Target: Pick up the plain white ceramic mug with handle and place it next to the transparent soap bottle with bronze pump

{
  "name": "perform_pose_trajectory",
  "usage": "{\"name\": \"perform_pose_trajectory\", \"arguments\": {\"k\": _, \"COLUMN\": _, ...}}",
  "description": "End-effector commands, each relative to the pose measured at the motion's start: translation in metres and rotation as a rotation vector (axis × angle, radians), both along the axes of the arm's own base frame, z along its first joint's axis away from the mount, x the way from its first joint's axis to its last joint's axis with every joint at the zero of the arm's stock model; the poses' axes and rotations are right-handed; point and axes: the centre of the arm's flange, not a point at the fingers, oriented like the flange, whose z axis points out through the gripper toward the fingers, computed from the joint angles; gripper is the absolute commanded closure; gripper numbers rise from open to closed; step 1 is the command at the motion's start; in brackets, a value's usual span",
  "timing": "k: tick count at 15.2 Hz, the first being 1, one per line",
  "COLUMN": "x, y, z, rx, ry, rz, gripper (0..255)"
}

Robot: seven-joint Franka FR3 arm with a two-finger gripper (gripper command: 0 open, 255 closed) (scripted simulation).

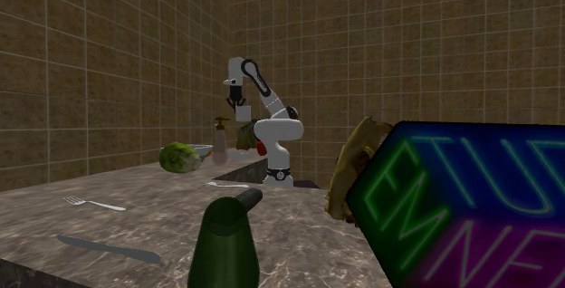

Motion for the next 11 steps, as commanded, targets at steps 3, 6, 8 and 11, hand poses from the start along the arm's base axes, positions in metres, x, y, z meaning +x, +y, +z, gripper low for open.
{"name": "perform_pose_trajectory", "arguments": {"k": 3, "x": 0.001, "y": 0.000, "z": -0.023, "rx": -0.001, "ry": 0.000, "rz": 0.000, "gripper": 255}}
{"name": "perform_pose_trajectory", "arguments": {"k": 6, "x": 0.001, "y": 0.000, "z": -0.039, "rx": -0.001, "ry": 0.000, "rz": 0.000, "gripper": 255}}
{"name": "perform_pose_trajectory", "arguments": {"k": 8, "x": 0.001, "y": 0.000, "z": -0.049, "rx": -0.001, "ry": 0.000, "rz": 0.000, "gripper": 255}}
{"name": "perform_pose_trajectory", "arguments": {"k": 11, "x": 0.001, "y": 0.000, "z": -0.065, "rx": -0.001, "ry": 0.000, "rz": 0.000, "gripper": 255}}
